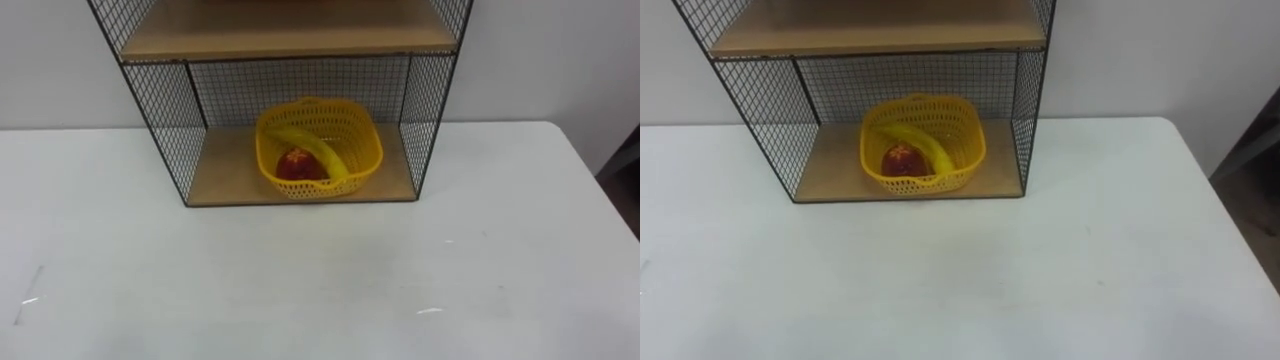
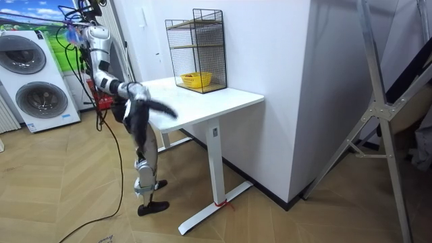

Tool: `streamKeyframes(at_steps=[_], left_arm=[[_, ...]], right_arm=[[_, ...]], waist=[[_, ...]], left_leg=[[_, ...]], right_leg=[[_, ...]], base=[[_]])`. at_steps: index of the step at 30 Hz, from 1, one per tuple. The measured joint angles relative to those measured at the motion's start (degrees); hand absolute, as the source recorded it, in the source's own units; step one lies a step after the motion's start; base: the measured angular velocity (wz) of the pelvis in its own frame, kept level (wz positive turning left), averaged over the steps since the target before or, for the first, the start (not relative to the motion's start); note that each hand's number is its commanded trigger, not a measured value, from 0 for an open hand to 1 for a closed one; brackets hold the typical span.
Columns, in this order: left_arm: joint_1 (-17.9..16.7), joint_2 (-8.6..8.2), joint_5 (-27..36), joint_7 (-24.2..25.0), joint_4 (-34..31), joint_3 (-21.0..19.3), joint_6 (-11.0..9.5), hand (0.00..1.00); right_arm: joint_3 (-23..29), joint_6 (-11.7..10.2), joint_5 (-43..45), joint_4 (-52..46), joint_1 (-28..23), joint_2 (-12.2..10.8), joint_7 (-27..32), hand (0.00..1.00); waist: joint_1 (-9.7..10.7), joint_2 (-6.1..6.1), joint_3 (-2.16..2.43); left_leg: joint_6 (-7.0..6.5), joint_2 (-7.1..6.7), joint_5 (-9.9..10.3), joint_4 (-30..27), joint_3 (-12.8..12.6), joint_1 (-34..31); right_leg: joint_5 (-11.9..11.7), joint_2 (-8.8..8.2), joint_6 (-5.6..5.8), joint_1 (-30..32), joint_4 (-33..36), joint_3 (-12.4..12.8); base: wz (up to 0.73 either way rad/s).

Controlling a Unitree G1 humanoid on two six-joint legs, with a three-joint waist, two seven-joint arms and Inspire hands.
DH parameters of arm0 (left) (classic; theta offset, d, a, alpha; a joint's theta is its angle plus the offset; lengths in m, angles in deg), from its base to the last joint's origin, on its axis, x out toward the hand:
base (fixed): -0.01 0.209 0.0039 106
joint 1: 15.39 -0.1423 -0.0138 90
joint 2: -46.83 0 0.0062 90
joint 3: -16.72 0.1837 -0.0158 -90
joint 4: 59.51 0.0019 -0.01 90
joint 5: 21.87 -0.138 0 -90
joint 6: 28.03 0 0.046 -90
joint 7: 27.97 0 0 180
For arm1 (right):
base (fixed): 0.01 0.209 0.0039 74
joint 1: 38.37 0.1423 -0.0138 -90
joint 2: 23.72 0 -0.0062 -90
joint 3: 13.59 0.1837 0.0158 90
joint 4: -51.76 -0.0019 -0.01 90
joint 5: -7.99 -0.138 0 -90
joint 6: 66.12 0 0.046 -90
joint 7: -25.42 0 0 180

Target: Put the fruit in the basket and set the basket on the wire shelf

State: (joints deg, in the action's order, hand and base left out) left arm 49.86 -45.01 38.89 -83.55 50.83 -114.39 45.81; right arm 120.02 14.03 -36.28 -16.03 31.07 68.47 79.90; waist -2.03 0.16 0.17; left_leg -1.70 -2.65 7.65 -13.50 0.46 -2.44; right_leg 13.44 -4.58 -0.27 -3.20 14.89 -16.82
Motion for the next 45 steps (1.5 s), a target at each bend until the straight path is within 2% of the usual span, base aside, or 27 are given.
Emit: streamKeyframes(at_steps=[2,5,8,12,14,18,21,23,24,25,26,29,31,32,34,38,41,45], left_arm=[[0.02,-0.85,7.45,2.6,8.78,0.82,0.88,0.0],[-0.16,-1.3,12.84,4.66,18.32,1.25,0.87,0.0],[-0.34,-2.23,13.56,6.67,25.47,1.97,0.92,0.0],[-0.53,-3.56,13.54,7.98,29.17,2.52,0.91,0.0],[-0.22,-3.64,12.01,10.0,32.63,5.35,1.27,0.0],[0.56,-4.11,4.41,15.27,35.81,7.94,3.62,0.0],[1.14,-4.15,-5.95,21.0,40.55,11.1,6.15,0.0],[1.21,-4.33,-17.29,24.54,42.78,16.13,9.32,0.0],[1.2,-4.39,-20.38,25.53,42.77,17.34,10.14,0.0],[1.7,-4.41,-26.31,27.37,42.58,19.44,11.4,0.0],[2.84,-4.42,-32.26,28.91,42.54,21.53,12.3,0.0],[5.5,-4.4,-43.18,32.61,42.55,26.13,14.2,0.0],[7.0,-4.41,-47.17,34.73,42.55,27.91,14.81,0.0],[7.57,-4.42,-49.26,36.0,42.19,28.37,15.11,0.0],[7.92,-4.35,-51.95,37.69,41.43,29.79,15.4,0.0],[8.17,-4.45,-56.18,41.43,41.7,32.82,18.56,0.0],[7.67,-4.5,-59.11,43.12,42.35,32.91,20.03,0.0],[7.19,-4.55,-60.18,44.47,43.03,32.88,21.85,0.0]], right_arm=[[-0.09,0.08,-7.18,8.9,-0.64,-0.71,-1.04,0.0],[-1.37,0.06,-13.36,19.81,-2.38,-1.33,-2.7,0.0],[-1.87,0.03,-16.83,27.46,-3.49,-3.4,-3.77,0.0],[-3.4,-0.08,-18.69,32.69,-3.52,-5.57,-4.04,0.0],[-5.51,-0.06,-18.46,34.9,-2.01,-6.79,-4.45,0.0],[-7.61,1.03,-18.05,38.79,0.03,-7.88,-6.26,0.0],[-9.19,2.1,-14.47,41.23,1.39,-8.7,-8.83,0.0],[-13.0,3.91,-7.7,42.8,2.6,-8.75,-11.25,0.0],[-14.12,4.48,-5.4,42.81,2.91,-8.75,-11.85,0.0],[-16.34,5.25,-1.4,42.82,3.13,-8.71,-13.29,0.0],[-18.87,6.06,2.37,42.99,3.73,-8.45,-14.86,0.0],[-24.63,8.02,10.66,44.23,5.49,-7.76,-19.39,0.0],[-25.98,8.83,13.95,44.73,6.7,-7.65,-22.08,0.0],[-27.4,9.39,15.36,45.12,7.54,-7.62,-23.98,0.0],[-29.68,10.43,16.92,45.7,8.09,-7.62,-27.6,0.0],[-34.02,13.02,20.45,48.2,9.2,-7.67,-35.16,0.0],[-34.62,14.44,21.28,49.11,9.19,-7.73,-39.24,0.0],[-36.26,15.3,21.18,49.58,9.11,-7.76,-43.12,0.0]], waist=[[0.12,-0.24,0.04],[0.5,-0.45,0.31],[0.73,-0.26,0.43],[1.26,-0.07,0.54],[1.7,-0.01,0.61],[1.89,0.09,0.55],[2.44,-0.02,0.47],[3.3,0.01,0.44],[3.35,0.02,0.43],[3.46,0.01,0.42],[3.66,0.03,0.41],[3.87,0.1,0.34],[3.7,0.16,0.28],[3.78,0.26,-0.13],[4.13,0.48,-0.48],[3.94,0.92,-0.56],[3.45,1.17,-0.5],[3.13,1.2,-0.47]], left_leg=[[-0.01,0.05,0.04,-0.01,-0.15,0.0],[0.03,0.25,0.18,-0.01,-0.01,0.21],[0.02,0.19,0.2,-0.06,-0.02,0.17],[-0.11,0.11,0.34,-0.22,-0.23,0.29],[-0.12,0.09,0.35,-0.22,-0.25,0.33],[-0.29,0.03,0.45,-0.13,-0.39,1.01],[-0.27,0.07,0.44,-0.02,-0.23,1.63],[-0.1,0.01,0.31,0.34,-0.2,2.45],[-0.1,0.02,0.31,0.33,-0.21,2.6],[-0.11,0.07,0.32,0.31,-0.29,2.84],[-0.12,0.07,0.3,0.32,-0.33,2.89],[-0.12,0.14,0.29,0.41,-0.84,3.13],[-0.13,0.14,0.26,0.82,-1.23,3.59],[-0.16,0.11,0.24,0.91,-1.29,3.72],[-0.17,0.05,0.11,0.96,-1.05,3.4],[-0.18,0.17,0.11,0.86,-1.41,3.08],[-0.28,0.28,0.2,0.65,-1.58,3.15],[-0.32,0.78,0.24,0.63,-1.65,3.31]], right_leg=[[0.05,0.04,0.08,0.02,0.01,0.42],[0.33,0.08,0.56,-0.16,0.05,0.77],[0.63,-0.17,0.62,0.11,0.69,0.76],[0.86,-0.37,0.85,0.13,1.11,0.92],[0.58,-0.33,0.83,-0.01,0.89,1.02],[0.47,-0.38,0.88,-0.84,0.61,1.08],[0.13,-0.19,0.9,-1.83,-0.19,0.91],[0.06,-0.22,0.94,-2.5,-0.28,0.96],[0.05,-0.21,0.94,-2.64,-0.29,0.98],[0.06,-0.18,0.95,-2.83,-0.33,1.05],[0.05,-0.19,0.96,-2.85,-0.33,0.98],[0.02,-0.15,0.92,-2.87,-0.32,1.2],[0.0,-0.08,0.95,-2.92,-0.33,1.75],[-0.01,-0.03,0.98,-2.99,-0.38,1.88],[-0.5,0.23,0.99,-3.07,-1.23,1.71],[-1.23,0.63,0.82,-3.22,-2.5,1.85],[-1.35,0.72,0.83,-3.53,-2.8,1.87],[-1.49,0.79,0.75,-3.79,-3.2,1.83]], base=[[-0.08],[-0.07],[0.0],[0.0],[0.0],[-0.01],[0.01],[0.0],[-0.03],[-0.04],[0.0],[-0.04],[-0.12],[-0.11],[0.02],[0.0],[0.0],[0.0]])
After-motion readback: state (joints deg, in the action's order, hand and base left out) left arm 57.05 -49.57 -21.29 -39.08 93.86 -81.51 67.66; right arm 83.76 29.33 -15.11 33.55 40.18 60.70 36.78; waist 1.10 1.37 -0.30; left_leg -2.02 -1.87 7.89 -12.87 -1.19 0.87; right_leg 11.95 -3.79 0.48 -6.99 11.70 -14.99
